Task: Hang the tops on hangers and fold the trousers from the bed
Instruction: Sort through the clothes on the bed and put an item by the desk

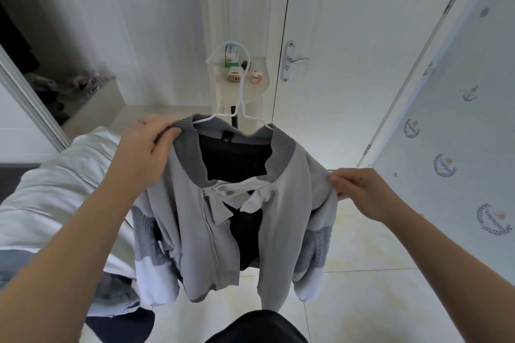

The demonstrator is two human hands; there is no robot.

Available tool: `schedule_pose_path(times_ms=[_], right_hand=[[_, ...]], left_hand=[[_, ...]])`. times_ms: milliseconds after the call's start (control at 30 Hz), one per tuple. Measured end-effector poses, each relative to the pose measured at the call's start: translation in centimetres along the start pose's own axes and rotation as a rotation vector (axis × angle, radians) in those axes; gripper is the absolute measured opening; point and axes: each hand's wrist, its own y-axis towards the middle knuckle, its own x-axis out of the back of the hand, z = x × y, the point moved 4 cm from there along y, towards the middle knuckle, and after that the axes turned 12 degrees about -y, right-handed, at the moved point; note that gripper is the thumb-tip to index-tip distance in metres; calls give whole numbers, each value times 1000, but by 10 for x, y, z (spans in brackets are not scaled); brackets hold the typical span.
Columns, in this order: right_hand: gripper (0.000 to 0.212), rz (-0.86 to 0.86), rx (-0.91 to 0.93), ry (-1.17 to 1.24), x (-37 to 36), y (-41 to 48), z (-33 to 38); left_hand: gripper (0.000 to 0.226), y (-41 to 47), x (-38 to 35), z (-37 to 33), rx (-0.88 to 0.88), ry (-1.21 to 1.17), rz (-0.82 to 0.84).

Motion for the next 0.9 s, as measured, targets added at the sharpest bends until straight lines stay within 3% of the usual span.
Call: schedule_pose_path(times_ms=[433,533,633,733,800,900], right_hand=[[28,-150,-25,54,35,16,25],[28,-210,30,-81,44,17,41],[24,-380,202,-246,49,6,70],[19,-401,359,-212,46,-10,93],[10,-379,348,-252,47,-14,95],[35,-251,229,-302,48,-10,97]], left_hand=[[21,14,9,-11,-61,-30,128],[23,15,1,-9,-63,12,211],[20,12,-8,-8,-19,79,104],[24,9,-5,-15,-5,-34,-58],[25,9,-1,-22,-41,-111,-102],[23,14,-2,-36,-76,-147,-71]])
